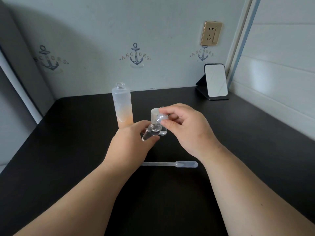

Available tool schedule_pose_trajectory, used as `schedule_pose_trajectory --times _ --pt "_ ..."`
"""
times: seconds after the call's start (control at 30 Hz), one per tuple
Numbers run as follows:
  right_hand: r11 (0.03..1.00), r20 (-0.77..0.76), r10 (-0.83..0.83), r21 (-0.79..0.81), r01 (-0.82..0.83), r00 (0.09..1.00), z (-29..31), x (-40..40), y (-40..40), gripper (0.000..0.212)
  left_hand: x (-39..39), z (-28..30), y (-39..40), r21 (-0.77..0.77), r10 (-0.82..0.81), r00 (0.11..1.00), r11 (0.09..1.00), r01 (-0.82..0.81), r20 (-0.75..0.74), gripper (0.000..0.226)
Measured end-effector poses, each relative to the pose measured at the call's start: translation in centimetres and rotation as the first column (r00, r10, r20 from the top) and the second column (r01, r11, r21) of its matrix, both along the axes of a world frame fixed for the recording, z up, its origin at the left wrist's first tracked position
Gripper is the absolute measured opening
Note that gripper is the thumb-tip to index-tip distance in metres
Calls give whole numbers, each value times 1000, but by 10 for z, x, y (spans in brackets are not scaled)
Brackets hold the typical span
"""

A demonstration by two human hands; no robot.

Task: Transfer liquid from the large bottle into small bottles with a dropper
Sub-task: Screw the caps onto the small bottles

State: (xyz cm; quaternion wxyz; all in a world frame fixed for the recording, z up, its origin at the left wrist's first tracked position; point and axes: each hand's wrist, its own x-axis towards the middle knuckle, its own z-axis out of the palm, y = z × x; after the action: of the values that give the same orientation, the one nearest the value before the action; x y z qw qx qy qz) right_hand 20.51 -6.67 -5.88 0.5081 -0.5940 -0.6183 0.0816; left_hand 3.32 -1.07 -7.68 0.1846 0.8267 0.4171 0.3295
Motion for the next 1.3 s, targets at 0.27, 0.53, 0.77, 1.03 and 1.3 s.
schedule_pose_trajectory --times 0.27,0.53,0.77,1.03,1.3 --pt "997 154 -9 74 -2 988 -2 -1 -2 31 -1 -2 0 74 -39 998 996 43 -47 14" --pt "994 149 -88 77 77 985 -2 -1 -1 31 1 -3 1 92 -52 997 994 57 -51 13" --pt "997 220 -50 72 35 974 -5 0 -2 29 2 -3 1 88 -59 997 994 63 -52 13" --pt "998 227 12 55 -25 974 -7 1 -2 40 3 -3 1 62 -42 997 997 46 -67 15" --pt "996 171 38 70 -50 984 -7 3 -2 41 3 -4 2 54 -34 998 998 37 -59 19"
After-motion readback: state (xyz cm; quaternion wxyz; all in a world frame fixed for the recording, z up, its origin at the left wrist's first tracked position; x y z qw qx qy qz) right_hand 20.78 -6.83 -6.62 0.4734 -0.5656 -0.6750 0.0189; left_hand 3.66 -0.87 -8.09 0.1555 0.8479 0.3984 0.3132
